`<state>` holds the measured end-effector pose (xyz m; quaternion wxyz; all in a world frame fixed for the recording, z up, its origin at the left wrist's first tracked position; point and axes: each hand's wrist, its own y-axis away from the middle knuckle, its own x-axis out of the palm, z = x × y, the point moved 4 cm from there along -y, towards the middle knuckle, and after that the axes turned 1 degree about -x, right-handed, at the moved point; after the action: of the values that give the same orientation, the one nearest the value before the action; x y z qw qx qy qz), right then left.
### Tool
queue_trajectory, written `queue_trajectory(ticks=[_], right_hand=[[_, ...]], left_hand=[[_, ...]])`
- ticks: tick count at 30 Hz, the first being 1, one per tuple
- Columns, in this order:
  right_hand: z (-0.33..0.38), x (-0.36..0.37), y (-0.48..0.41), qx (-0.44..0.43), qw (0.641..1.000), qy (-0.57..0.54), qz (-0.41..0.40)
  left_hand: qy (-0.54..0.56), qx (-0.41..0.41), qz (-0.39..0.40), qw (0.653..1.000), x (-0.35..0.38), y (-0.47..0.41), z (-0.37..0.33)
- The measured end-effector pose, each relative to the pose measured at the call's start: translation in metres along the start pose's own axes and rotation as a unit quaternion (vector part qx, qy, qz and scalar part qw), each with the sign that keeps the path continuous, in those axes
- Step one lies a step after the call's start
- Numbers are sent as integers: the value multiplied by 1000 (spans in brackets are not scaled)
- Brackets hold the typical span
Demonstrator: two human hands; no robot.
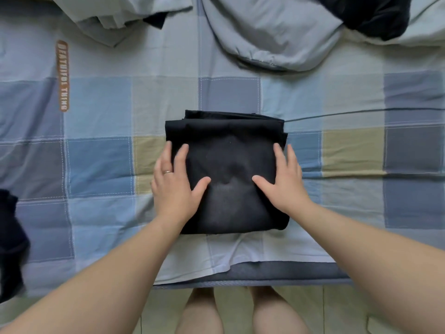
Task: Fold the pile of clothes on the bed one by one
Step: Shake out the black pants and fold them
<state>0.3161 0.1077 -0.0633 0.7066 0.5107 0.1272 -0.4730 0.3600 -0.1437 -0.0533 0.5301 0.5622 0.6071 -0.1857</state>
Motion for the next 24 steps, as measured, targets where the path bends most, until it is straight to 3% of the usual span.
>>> queue_trajectory(ticks=[5, 10, 14, 16, 20, 24], right_hand=[[-27, 0, -17, 107, 975, -197, 0], [-29, 0, -29, 177, 909, -368, 85], [-20, -9, -14, 219, 865, -394, 220], [-10, -21, 1, 242, 849, -400, 246], [13, -54, 44, 235, 861, -389, 230], [53, -99, 120, 194, 877, -392, 200]], left_hand=[[190, -195, 13, 962, 11, -3, 26], [275, -275, 57, 920, 13, -14, 32], [342, -292, 128, 884, -2, -10, 24], [363, -296, 164, 868, -15, -1, 16], [406, -305, 217, 834, -62, 38, 2], [438, -321, 213, 812, -140, 102, -11]])
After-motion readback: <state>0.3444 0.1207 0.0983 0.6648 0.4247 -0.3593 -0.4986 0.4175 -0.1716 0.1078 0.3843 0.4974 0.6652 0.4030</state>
